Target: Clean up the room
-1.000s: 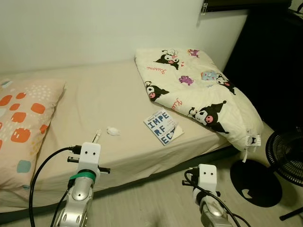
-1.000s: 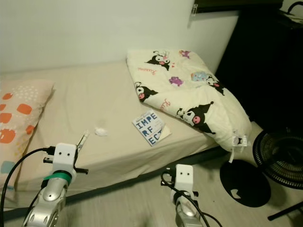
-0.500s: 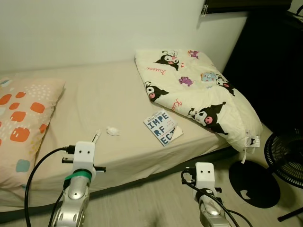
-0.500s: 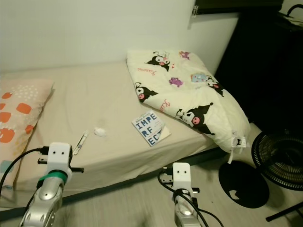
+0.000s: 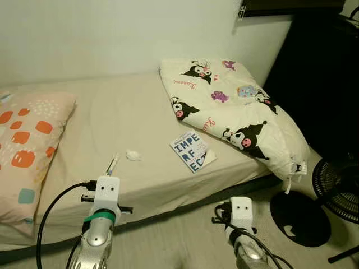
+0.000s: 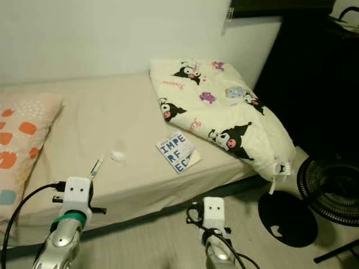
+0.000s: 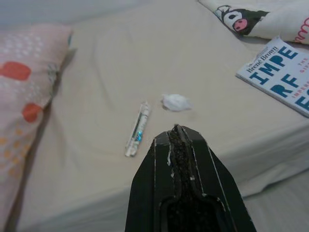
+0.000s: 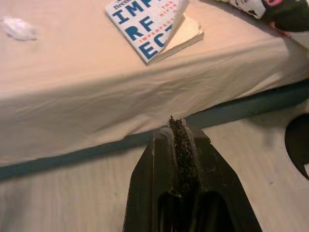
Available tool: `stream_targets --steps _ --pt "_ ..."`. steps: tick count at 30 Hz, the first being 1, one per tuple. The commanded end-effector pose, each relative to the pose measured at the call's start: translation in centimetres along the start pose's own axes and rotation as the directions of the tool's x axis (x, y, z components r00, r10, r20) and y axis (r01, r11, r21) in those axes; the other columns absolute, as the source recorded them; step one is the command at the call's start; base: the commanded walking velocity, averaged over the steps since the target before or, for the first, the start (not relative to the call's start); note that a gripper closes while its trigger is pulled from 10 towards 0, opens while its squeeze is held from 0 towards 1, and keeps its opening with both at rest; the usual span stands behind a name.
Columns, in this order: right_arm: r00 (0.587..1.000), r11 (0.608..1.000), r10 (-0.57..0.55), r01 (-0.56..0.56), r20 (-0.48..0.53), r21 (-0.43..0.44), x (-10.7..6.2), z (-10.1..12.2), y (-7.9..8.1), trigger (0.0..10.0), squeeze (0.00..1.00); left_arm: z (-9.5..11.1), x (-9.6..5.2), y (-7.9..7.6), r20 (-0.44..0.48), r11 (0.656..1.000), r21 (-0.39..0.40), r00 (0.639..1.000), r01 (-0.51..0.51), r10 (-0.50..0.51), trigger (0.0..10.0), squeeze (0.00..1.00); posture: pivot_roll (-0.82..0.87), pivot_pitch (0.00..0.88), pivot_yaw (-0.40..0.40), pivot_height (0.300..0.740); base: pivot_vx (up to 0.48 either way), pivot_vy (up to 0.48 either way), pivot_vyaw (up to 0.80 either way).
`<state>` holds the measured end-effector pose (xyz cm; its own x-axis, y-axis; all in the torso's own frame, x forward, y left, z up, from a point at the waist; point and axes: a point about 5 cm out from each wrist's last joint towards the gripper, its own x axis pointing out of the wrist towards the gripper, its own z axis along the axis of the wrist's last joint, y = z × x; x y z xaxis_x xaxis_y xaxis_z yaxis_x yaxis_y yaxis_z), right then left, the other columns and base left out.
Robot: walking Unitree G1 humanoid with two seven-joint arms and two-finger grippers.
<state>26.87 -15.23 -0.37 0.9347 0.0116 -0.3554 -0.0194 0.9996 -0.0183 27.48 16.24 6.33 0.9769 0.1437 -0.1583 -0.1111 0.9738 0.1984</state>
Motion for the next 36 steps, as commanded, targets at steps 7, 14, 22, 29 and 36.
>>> stream_targets --steps 7,14,22,29,36 --pt "0.999 1.000 0.028 -0.028 0.028 0.002 -0.5 -0.3 0.3 10.0 0.00 -0.3 -0.2 -0.2 -0.011 1.000 0.022 1.000 -0.009 0.010 10.0 0.00 0.05 0.028 0.032 0.740 0.000 0.000 0.00" --pt "0.997 0.998 0.049 -0.051 0.054 0.031 -0.8 -0.2 0.3 10.0 0.00 -0.4 -0.4 -0.2 -0.018 0.999 0.036 1.000 -0.019 0.020 10.0 0.00 0.05 0.028 0.035 0.740 0.000 0.000 0.00" --pt "0.997 0.997 0.069 -0.067 0.039 -0.041 -0.9 -0.5 0.4 10.0 0.00 -0.2 -0.1 -0.2 -0.016 0.999 0.044 0.999 -0.027 0.028 10.0 0.00 0.05 0.026 0.038 0.740 0.000 0.000 0.00" --pt "0.998 0.997 0.065 -0.064 0.024 -0.033 -0.9 -0.7 0.4 10.0 0.00 -0.3 -0.1 -0.2 -0.033 0.999 0.027 0.999 -0.025 0.026 10.0 0.00 0.05 0.026 0.037 0.740 0.000 0.000 0.00" --pt "0.997 0.996 0.080 -0.080 -0.016 -0.029 -1.0 -1.3 0.5 10.0 0.00 0.0 -0.3 0.2 -0.011 0.999 -0.010 0.999 -0.042 0.042 10.0 0.00 0.05 0.022 0.034 0.740 0.000 0.000 0.00"
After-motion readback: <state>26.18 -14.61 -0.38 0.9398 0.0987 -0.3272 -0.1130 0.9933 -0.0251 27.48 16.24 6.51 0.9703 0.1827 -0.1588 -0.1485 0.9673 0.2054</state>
